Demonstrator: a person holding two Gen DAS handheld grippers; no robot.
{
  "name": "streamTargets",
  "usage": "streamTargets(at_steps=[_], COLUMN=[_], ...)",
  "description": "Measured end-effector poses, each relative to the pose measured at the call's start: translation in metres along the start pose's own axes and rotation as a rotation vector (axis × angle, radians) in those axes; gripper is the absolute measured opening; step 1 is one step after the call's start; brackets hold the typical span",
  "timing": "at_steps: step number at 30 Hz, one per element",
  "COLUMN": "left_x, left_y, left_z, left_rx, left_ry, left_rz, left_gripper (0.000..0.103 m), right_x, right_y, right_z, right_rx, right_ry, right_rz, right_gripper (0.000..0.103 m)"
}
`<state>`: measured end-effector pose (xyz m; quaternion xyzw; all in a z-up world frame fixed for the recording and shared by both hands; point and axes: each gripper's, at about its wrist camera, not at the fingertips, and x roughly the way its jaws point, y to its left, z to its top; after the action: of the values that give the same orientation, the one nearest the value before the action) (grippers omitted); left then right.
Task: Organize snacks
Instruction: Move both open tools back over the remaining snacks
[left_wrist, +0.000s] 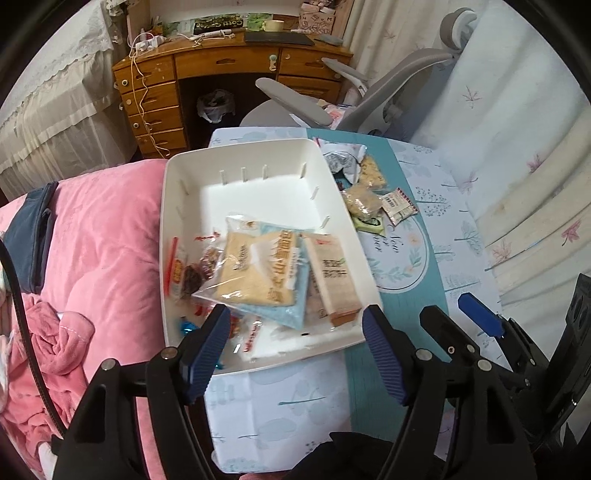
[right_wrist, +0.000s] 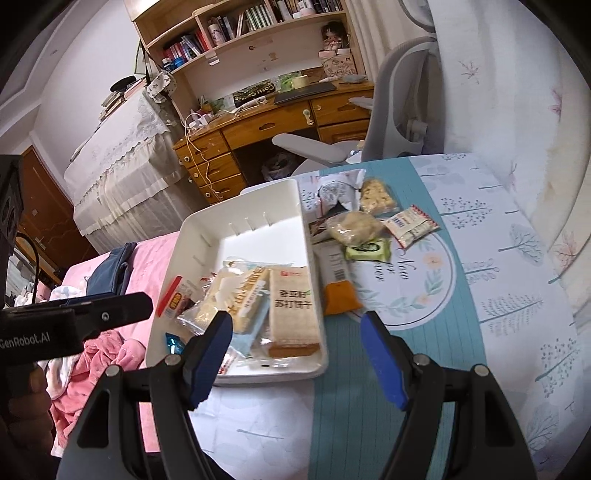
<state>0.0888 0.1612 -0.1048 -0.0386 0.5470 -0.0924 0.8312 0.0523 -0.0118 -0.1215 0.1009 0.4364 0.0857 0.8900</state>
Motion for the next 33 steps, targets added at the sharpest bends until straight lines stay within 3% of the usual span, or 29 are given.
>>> streamTargets(at_steps=[5,15,25,33], left_x=[0.008,0.029,0.075,0.116], left_y=[-0.022,-0.069,-0.111,-0.137], left_z=[0.005,0.02,0.043,0.076], left_rx=[0.002,-0.02,-0.077,-0.132], left_ry=[0.013,0.025,0.121,0.217], left_rz=[-0.004,-0.003,0.043,0.074], left_gripper=[0.083,0.084,0.085,0.085], right_x=[-0.003,0.003,0.022,0.046], right_y=[-0.021,-0.059,-0.094,-0.127], right_z=[0.006,0.023,0.035,0.056], right_rx=[-0.003,-0.092,-0.26,-0.305], right_ry=[0.01,0.041,0.05,0.027], right_rz=[-0.011,-0.073,-0.083,-0.074], right_gripper=[0.072,0.075,0.08,0.08])
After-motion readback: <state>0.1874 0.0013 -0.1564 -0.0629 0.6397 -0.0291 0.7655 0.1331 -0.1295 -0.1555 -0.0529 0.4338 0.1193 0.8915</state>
